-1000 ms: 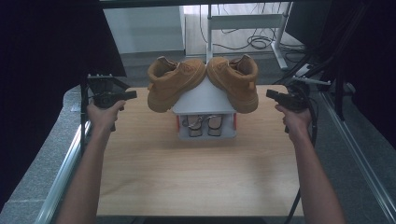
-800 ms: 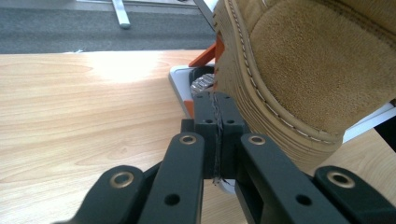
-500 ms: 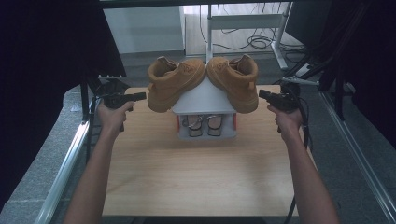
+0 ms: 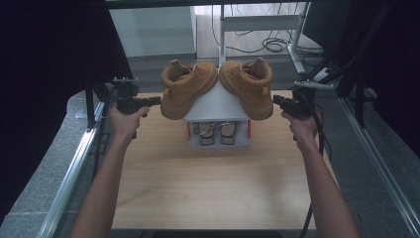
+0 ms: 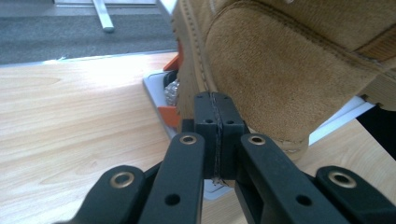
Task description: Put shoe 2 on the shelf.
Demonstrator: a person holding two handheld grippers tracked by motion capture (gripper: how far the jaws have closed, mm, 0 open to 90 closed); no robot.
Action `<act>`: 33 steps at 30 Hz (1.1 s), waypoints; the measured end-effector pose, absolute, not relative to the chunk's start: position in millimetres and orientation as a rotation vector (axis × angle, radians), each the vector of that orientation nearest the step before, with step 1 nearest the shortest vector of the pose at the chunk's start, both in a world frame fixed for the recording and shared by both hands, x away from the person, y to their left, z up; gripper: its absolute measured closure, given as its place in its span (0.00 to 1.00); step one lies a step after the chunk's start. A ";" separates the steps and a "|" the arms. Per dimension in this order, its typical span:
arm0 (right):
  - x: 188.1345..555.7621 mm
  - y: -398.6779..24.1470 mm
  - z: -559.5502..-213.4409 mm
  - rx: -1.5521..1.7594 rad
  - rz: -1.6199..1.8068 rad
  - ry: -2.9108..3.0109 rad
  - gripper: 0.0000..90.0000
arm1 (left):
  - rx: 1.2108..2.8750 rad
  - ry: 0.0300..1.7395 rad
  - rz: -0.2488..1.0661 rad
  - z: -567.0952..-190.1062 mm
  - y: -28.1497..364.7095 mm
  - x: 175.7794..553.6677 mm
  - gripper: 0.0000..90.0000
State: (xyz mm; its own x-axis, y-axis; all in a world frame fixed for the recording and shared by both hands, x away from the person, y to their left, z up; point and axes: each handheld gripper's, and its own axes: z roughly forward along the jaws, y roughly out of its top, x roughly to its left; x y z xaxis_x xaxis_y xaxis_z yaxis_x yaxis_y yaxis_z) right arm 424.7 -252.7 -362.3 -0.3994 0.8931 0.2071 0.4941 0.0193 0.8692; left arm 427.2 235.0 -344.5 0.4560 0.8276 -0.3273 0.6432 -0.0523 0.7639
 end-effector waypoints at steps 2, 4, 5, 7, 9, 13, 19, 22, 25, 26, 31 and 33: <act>424.7 -251.5 -362.2 1.407 1.353 1.915 1.00 | 1.777 1.251 0.245 -343.1 229.8 427.5 1.00; 424.6 -248.8 -362.2 1.400 1.354 1.923 1.00 | 1.749 1.238 0.207 -342.5 226.0 428.3 1.00; 424.6 -247.6 -362.1 1.399 1.353 1.926 1.00 | 1.757 1.241 0.226 -341.2 223.8 428.2 1.00; 424.8 -246.5 -361.9 1.399 1.352 1.923 1.00 | 1.780 1.238 0.248 -338.9 220.7 428.3 1.00; 425.2 -246.6 -362.2 1.407 1.361 1.919 1.00 | 1.775 1.230 0.222 -339.4 218.3 429.4 1.00; 425.0 -245.0 -362.1 1.403 1.357 1.917 1.00 | 1.780 1.218 0.222 -339.5 211.4 430.3 1.00; 424.7 -232.3 -362.8 1.365 1.377 1.965 1.00 | 1.733 1.215 0.157 -341.6 207.7 433.9 1.00; 425.7 -224.9 -362.8 1.351 1.383 1.979 1.00 | 1.722 1.213 0.144 -342.7 205.7 435.1 1.00; 426.8 -220.1 -363.2 1.346 1.392 1.985 1.00 | 1.725 1.212 0.158 -342.8 202.2 435.3 1.00; 427.3 -218.9 -363.4 1.347 1.394 1.984 1.00 | 1.727 1.214 0.168 -342.6 201.1 435.2 1.00; 427.9 -215.8 -363.9 1.349 1.399 1.983 1.00 | 1.753 1.220 0.227 -339.8 195.0 434.2 1.00; 427.9 -214.2 -363.9 1.344 1.398 1.986 1.00 | 1.747 1.221 0.218 -340.0 195.5 434.4 1.00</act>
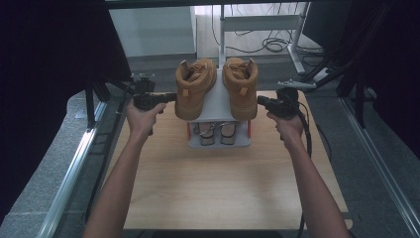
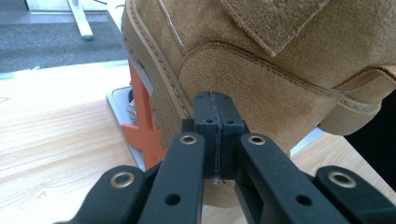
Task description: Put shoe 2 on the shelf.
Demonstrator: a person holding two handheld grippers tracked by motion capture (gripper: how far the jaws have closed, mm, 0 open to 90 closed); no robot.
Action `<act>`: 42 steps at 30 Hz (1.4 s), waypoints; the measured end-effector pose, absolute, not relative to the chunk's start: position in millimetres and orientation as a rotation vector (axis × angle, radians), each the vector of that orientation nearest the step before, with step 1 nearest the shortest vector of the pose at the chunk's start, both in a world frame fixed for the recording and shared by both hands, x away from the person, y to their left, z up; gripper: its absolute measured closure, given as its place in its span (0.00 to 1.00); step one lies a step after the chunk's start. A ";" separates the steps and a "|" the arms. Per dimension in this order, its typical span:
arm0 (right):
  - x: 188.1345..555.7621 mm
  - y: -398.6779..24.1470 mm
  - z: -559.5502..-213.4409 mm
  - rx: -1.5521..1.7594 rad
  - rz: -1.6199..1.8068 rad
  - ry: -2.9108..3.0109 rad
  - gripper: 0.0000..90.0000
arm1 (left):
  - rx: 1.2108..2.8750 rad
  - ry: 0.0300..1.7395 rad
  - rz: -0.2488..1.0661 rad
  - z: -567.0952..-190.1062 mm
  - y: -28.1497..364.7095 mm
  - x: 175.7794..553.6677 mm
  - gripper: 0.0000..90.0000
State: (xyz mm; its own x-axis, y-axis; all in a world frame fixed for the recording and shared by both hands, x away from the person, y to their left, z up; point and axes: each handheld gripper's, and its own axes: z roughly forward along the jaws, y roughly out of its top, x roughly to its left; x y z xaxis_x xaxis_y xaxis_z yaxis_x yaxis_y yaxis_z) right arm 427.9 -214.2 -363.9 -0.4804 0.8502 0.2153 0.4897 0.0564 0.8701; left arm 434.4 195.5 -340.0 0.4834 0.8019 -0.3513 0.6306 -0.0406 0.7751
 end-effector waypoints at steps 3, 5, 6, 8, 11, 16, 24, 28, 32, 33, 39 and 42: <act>428.6 -213.9 -364.0 1.342 1.395 1.987 1.00 | 1.751 1.222 0.222 -339.7 194.6 433.9 1.00; 429.3 -214.1 -364.1 1.342 1.395 1.986 1.00 | 1.762 1.220 0.239 -338.9 193.2 433.2 1.00; 429.5 -214.1 -364.3 1.341 1.395 1.987 1.00 | 1.767 1.218 0.242 -338.3 192.4 433.1 1.00; 429.9 -214.1 -364.5 1.340 1.399 1.991 1.00 | 1.773 1.211 0.238 -337.5 191.8 433.1 1.00; 430.1 -213.6 -364.5 1.341 1.399 1.995 1.00 | 1.762 1.172 0.174 -338.1 186.6 433.8 1.00; 429.9 -212.3 -364.2 1.339 1.393 1.993 1.00 | 1.785 1.146 0.165 -337.8 171.4 434.4 1.00; 429.7 -200.8 -365.5 1.319 1.400 2.011 1.00 | 1.744 1.122 0.078 -343.4 153.4 436.5 1.00; 429.6 -195.0 -365.6 1.311 1.381 2.015 1.00 | 1.737 1.127 0.080 -344.1 150.0 436.4 1.00; 428.8 -190.3 -366.2 1.306 1.363 2.016 1.00 | 1.739 1.123 0.089 -344.7 148.4 436.0 1.00; 428.7 -190.0 -366.1 1.307 1.363 2.015 1.00 | 1.741 1.122 0.084 -344.6 149.0 436.2 1.00; 430.1 -193.3 -367.0 1.312 1.387 2.027 1.00 | 1.756 1.116 0.094 -344.3 150.0 435.8 1.00; 431.0 -195.4 -367.6 1.318 1.406 2.033 1.00 | 1.771 1.121 0.145 -344.1 150.9 434.2 1.00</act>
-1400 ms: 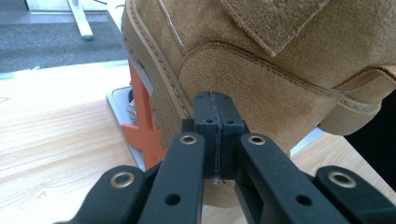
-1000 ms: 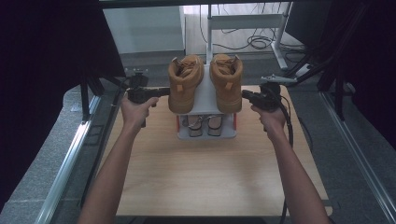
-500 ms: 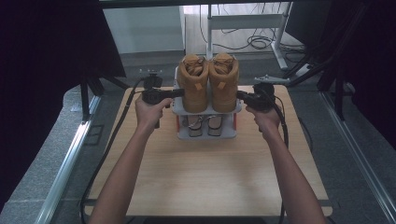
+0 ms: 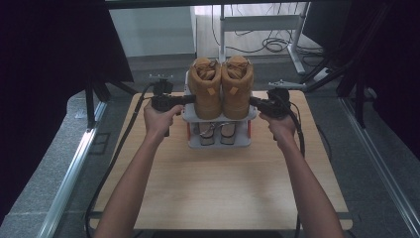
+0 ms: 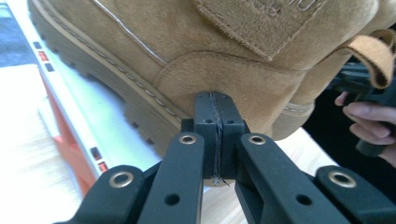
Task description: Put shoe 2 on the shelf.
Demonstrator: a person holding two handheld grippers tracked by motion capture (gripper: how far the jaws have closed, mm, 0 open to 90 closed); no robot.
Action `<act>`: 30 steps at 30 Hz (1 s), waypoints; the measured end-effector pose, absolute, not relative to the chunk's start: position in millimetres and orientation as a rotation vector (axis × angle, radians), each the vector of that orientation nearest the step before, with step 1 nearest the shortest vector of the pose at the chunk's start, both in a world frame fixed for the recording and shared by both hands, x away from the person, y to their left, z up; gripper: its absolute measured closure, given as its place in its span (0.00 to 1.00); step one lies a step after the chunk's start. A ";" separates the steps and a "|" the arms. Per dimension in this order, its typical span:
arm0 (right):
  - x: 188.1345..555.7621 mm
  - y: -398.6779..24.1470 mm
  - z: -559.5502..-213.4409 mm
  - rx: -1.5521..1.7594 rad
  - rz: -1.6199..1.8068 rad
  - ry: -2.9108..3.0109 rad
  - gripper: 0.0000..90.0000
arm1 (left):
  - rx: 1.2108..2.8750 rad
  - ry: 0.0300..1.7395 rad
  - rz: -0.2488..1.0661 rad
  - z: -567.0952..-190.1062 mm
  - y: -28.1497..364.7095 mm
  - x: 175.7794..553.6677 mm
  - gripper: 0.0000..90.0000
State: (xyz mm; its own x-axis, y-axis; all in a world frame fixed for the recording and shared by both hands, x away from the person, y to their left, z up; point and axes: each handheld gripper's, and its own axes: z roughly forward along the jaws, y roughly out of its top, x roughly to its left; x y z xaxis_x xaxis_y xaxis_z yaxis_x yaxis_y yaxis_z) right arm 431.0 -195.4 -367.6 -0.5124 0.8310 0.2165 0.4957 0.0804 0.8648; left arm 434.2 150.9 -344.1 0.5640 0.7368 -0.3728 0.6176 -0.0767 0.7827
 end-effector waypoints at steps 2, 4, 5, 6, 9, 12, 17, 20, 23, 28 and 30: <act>431.0 -196.9 -368.1 1.327 1.423 2.029 1.00 | 1.763 1.126 0.152 -344.8 154.1 434.1 0.99; 430.3 -198.4 -367.7 1.330 1.422 2.023 1.00 | 1.770 1.136 0.163 -345.2 157.2 434.1 0.99; 430.1 -199.3 -367.5 1.330 1.423 2.018 1.00 | 1.767 1.142 0.168 -345.8 159.3 434.1 0.99; 429.6 -201.5 -366.9 1.336 1.428 2.007 1.00 | 1.767 1.144 0.168 -346.1 160.9 434.2 0.98; 428.7 -207.0 -366.2 1.349 1.437 1.984 1.00 | 1.760 1.156 0.167 -348.1 167.2 433.9 0.98; 427.3 -211.8 -365.3 1.362 1.441 1.968 0.99 | 1.760 1.168 0.174 -350.4 173.7 432.6 0.98; 429.7 -214.4 -363.1 1.369 1.433 1.956 0.99 | 1.751 1.185 0.181 -351.6 178.9 435.5 0.98; 436.0 -212.0 -363.6 1.390 1.417 1.948 0.99 | 1.757 1.191 0.179 -354.2 176.1 439.8 0.98; 442.7 -207.0 -366.7 1.388 1.380 1.951 0.99 | 1.768 1.195 0.174 -357.9 171.2 443.9 0.98; 459.2 -199.1 -376.8 1.429 1.360 1.958 0.99 | 1.780 1.191 0.151 -362.2 160.3 451.6 0.98; 462.8 -193.1 -377.7 1.419 1.353 1.958 1.00 | 1.789 1.182 0.138 -363.4 156.1 454.4 0.99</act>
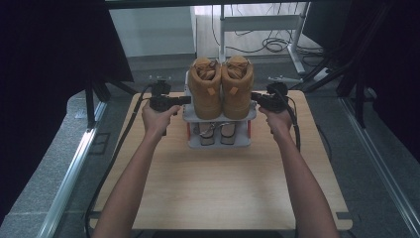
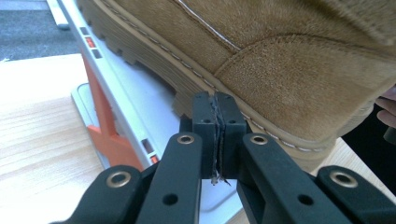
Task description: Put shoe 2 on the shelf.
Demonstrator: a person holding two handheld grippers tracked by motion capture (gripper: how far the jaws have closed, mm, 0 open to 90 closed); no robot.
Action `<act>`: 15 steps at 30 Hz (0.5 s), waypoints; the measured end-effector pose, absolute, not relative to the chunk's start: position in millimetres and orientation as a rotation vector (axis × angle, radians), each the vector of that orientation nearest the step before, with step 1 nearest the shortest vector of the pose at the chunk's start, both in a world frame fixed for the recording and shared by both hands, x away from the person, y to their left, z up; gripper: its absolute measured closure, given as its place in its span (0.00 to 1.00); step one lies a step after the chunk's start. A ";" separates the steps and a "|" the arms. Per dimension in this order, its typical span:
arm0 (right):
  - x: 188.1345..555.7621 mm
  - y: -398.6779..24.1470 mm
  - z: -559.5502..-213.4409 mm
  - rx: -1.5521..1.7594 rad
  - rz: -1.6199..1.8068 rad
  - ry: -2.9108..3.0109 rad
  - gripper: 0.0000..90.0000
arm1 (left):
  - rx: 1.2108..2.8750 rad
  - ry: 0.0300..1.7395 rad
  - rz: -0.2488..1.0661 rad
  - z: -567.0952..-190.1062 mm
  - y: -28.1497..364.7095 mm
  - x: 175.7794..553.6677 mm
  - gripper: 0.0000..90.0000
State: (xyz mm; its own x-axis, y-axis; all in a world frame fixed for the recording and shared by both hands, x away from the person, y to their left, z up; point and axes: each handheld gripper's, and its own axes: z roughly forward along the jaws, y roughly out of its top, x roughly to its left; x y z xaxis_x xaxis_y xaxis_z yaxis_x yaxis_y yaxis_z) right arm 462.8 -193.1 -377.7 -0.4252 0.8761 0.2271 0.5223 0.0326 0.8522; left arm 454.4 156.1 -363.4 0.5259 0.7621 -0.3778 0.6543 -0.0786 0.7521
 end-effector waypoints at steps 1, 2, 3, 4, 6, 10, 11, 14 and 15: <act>463.7 -191.6 -376.8 1.403 1.340 1.963 1.00 | 1.790 1.185 0.140 -363.2 153.9 455.0 1.00; 464.2 -191.2 -375.9 1.400 1.327 1.970 1.00 | 1.794 1.179 0.137 -362.3 152.9 455.6 1.00; 464.5 -191.8 -375.3 1.397 1.321 1.971 1.00 | 1.801 1.181 0.138 -362.3 152.2 456.2 1.00; 465.0 -191.8 -375.2 1.393 1.323 1.985 1.00 | 1.801 1.180 0.137 -362.4 153.2 456.5 1.00; 465.7 -190.7 -375.4 1.389 1.329 1.987 1.00 | 1.800 1.181 0.128 -362.7 153.9 456.9 1.00; 465.1 -191.0 -376.0 1.378 1.331 1.992 1.00 | 1.808 1.181 0.144 -362.4 153.0 454.8 1.00; 464.5 -191.0 -376.1 1.377 1.327 1.991 1.00 | 1.810 1.180 0.154 -362.4 152.3 454.0 1.00; 461.6 -192.3 -375.6 1.357 1.328 1.995 1.00 | 1.811 1.170 0.191 -360.2 152.0 449.1 1.00; 459.6 -193.9 -375.2 1.353 1.351 1.997 1.00 | 1.819 1.166 0.212 -358.6 153.0 446.6 1.00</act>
